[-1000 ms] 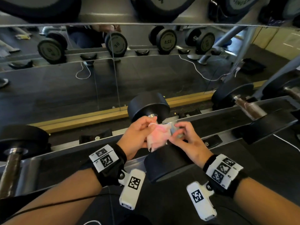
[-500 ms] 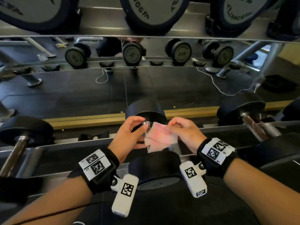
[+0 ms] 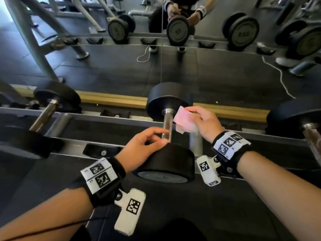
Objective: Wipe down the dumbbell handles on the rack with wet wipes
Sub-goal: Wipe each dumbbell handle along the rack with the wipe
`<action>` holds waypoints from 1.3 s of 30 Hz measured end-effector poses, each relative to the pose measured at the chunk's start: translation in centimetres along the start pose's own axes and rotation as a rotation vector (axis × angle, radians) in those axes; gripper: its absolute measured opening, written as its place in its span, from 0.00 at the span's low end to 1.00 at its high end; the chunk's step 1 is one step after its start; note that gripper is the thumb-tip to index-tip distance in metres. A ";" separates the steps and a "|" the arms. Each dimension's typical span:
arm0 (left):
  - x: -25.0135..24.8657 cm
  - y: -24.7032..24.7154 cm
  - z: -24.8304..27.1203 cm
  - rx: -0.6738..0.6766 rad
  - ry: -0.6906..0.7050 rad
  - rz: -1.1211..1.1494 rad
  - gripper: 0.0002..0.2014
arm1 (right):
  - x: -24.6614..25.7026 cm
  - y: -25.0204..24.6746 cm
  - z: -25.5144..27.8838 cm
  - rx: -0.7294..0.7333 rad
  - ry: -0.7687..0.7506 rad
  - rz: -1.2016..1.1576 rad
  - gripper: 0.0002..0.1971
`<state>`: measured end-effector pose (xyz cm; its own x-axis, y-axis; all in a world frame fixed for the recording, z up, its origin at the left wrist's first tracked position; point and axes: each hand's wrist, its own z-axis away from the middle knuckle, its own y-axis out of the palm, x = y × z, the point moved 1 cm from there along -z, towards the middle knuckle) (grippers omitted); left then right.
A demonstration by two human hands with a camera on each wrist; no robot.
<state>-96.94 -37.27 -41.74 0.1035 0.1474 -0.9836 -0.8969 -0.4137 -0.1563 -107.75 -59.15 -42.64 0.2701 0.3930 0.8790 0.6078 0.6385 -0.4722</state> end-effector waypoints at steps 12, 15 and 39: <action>1.6 -1.4 0.3 0.097 0.011 0.132 0.14 | -1.4 2.1 -1.5 0.261 -0.175 0.140 0.14; 1.6 -1.7 0.3 0.127 0.000 0.131 0.14 | -1.9 2.6 -0.6 0.339 -0.125 0.158 0.16; 1.4 -2.8 -0.7 0.311 -0.095 0.153 0.14 | -0.1 0.8 2.8 0.593 0.008 -0.235 0.18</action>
<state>-94.00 -36.58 -42.70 -0.0699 0.1938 -0.9785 -0.9883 -0.1469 0.0415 -109.40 -56.83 -43.31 0.1867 0.1940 0.9631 0.1358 0.9658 -0.2209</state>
